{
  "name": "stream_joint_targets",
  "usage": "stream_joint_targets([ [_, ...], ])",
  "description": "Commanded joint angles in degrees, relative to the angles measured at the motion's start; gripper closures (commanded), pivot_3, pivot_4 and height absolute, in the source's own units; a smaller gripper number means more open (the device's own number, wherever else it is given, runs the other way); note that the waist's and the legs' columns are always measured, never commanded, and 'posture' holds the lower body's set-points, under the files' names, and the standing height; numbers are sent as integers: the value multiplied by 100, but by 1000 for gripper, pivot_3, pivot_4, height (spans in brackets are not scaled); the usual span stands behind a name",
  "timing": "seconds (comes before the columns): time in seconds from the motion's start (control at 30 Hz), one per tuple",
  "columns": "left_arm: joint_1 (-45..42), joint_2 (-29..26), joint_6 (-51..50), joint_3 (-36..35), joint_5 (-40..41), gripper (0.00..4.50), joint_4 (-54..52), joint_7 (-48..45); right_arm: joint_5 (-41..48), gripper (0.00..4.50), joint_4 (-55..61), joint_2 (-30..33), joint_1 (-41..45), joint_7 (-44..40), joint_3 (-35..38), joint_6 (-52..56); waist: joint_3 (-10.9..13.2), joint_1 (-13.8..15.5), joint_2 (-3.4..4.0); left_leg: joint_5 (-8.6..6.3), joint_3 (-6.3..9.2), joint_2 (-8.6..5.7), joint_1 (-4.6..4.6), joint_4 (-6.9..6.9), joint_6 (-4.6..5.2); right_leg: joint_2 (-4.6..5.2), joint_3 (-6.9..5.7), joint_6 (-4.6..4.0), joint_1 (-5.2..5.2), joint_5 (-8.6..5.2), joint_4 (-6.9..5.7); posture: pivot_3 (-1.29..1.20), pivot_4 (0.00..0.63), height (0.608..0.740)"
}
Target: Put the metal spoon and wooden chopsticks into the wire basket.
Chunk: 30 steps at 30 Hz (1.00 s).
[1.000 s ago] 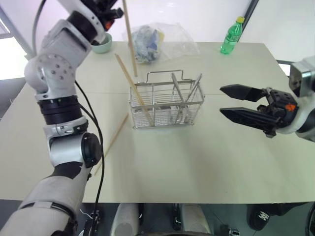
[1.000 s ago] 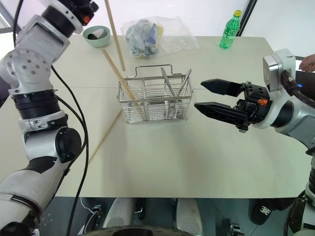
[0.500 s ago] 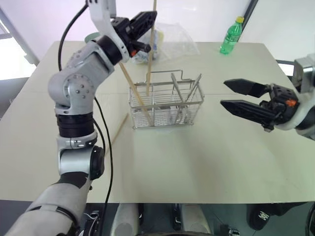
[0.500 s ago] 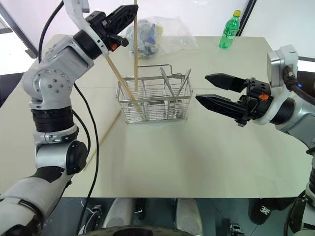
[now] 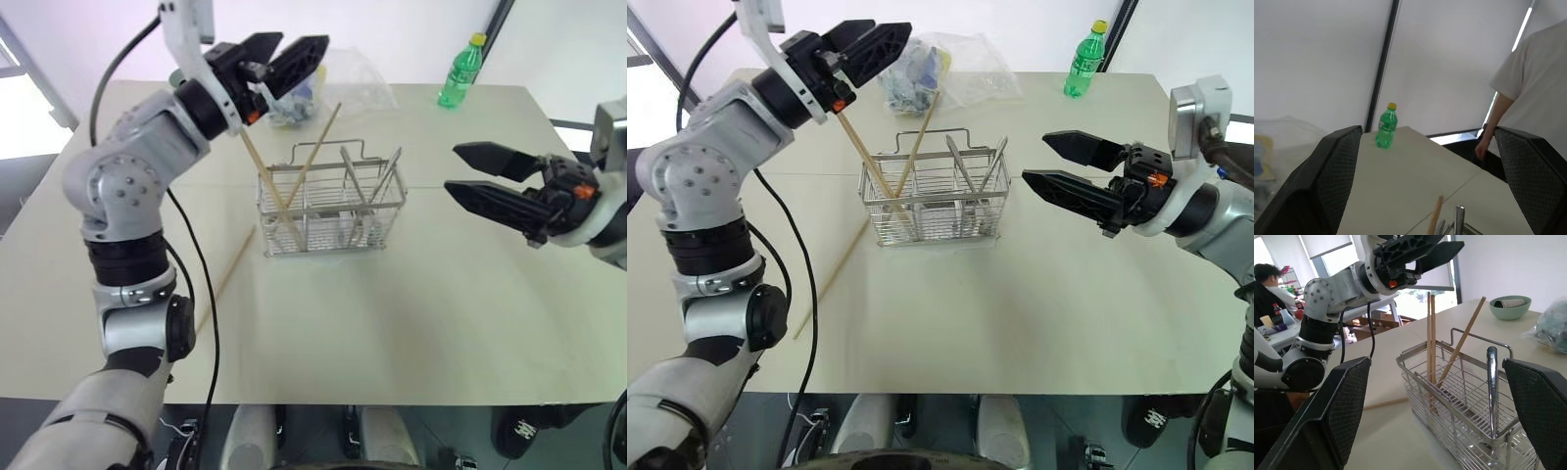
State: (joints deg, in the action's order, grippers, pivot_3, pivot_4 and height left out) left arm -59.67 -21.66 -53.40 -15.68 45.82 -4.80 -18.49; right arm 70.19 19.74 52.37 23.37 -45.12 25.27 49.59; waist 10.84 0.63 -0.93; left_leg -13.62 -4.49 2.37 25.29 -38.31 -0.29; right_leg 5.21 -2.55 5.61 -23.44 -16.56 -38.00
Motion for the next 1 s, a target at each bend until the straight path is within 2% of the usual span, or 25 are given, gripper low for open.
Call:
stream_joint_targets([
  [0.03, -511, -535, -415, -389, -33, 59, 116, 505, -65, 61, 12, -6, 107, -97, 50, -150, 0, -9, 0, 0, 0, 0, 0, 0, 1, 0, 0, 0, 0, 0, 0, 0, 150, 722],
  [0.2, -737, -1643, -1883, -81, -451, 59, 361, 995, -156, 61, 18, 46, 30, -330, 72, -151, -1, -7, 1, -1, -1, 0, -3, 3, 2, 0, 1, 1, 0, 0, 0, 0, 150, 722],
  [0.33, -758, -2145, -3200, 204, -570, 59, 339, 1030, -263, 61, -52, 29, 43, -423, 39, -161, 1, 16, -4, 0, 0, 1, -1, 2, 0, 0, 1, 1, -1, 0, -1, 0, 150, 722],
  [0.47, -540, -2504, -3828, 752, -597, 59, 114, 893, -396, 61, -128, -6, 138, -490, -74, -195, 2, 7, -5, 4, 0, -1, 1, 2, -8, 2, 1, 1, 0, -1, 1, 0, 150, 722],
  [0.77, 495, -2376, -3910, 1400, 176, 59, -224, 1128, -414, 61, -202, -78, 307, -453, -179, -186, 2, -1, -5, 8, -2, 12, -1, 4, -15, 1, 9, 1, -4, -1, -2, 0, 150, 722],
  [0.9, 787, -2213, -3910, 1786, 43, 59, -471, 1240, -407, 61, -208, -78, 312, -436, -174, -160, 2, 12, -5, 7, -2, 12, -1, 4, -14, 3, 10, 1, -3, -1, -1, 0, 150, 722],
  [1.0, 873, -1844, -3910, 2034, -180, 59, -480, 1307, -407, 61, -248, -85, 361, -389, -183, -151, 2, 13, -5, 6, -2, 9, 0, 4, -12, 3, 10, 1, -3, -1, 0, 0, 150, 722],
])
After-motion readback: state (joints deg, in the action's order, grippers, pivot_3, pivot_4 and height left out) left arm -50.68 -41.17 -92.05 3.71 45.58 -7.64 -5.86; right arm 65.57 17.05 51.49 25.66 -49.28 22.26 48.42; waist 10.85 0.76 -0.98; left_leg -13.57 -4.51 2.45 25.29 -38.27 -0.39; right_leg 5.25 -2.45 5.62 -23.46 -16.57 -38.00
